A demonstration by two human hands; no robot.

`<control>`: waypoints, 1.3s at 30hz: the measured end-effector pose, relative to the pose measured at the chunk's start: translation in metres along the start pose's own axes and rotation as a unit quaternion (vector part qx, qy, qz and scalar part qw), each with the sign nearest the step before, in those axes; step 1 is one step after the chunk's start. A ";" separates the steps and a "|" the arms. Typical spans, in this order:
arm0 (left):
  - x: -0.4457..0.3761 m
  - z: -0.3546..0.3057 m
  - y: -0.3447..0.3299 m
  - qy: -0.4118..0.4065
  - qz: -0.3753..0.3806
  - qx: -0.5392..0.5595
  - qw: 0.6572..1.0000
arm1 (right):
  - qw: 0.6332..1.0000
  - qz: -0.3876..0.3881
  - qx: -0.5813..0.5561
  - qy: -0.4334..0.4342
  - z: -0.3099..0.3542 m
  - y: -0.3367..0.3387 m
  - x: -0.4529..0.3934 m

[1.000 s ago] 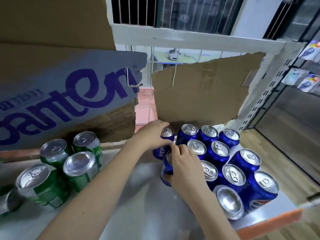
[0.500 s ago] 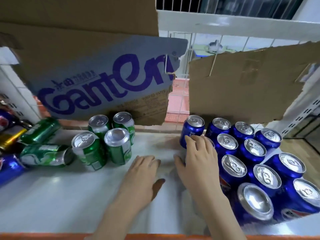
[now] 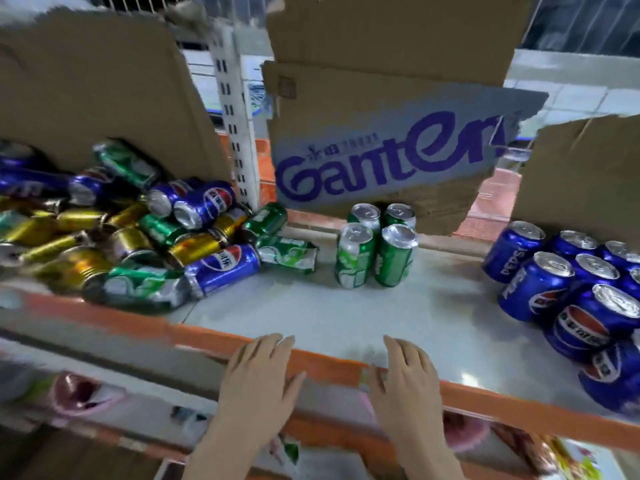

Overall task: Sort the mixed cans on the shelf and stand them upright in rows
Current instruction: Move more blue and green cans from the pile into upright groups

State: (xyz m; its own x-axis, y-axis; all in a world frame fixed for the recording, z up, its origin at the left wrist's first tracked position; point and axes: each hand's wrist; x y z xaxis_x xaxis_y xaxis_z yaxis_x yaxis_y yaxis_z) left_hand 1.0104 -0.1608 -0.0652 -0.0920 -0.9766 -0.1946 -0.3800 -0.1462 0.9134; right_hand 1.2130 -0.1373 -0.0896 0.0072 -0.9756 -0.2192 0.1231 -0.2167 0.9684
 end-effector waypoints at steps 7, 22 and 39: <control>0.098 0.145 0.087 0.124 -0.041 -0.022 0.991 | 0.995 0.029 0.032 0.092 0.161 -0.012 0.045; 0.176 0.330 0.152 0.240 -0.101 0.038 0.965 | 0.976 0.010 -0.046 0.211 0.385 -0.001 0.035; 0.074 0.556 0.267 0.269 -0.159 0.014 0.950 | 0.956 0.010 -0.142 0.257 0.644 -0.043 -0.110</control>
State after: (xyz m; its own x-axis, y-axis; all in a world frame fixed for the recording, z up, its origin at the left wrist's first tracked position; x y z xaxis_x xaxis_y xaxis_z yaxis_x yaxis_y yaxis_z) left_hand 0.3902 -0.1846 -0.0353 0.5119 -0.8246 -0.2408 -0.3353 -0.4499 0.8277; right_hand 0.5675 -0.0423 -0.0309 0.4899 -0.8183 -0.3006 0.3813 -0.1090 0.9180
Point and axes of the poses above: each hand's wrist, its own x-axis away from the middle knuckle, its own y-axis out of the back of the hand, z = x × y, and after that the axes turned 12 degrees about x, right-handed
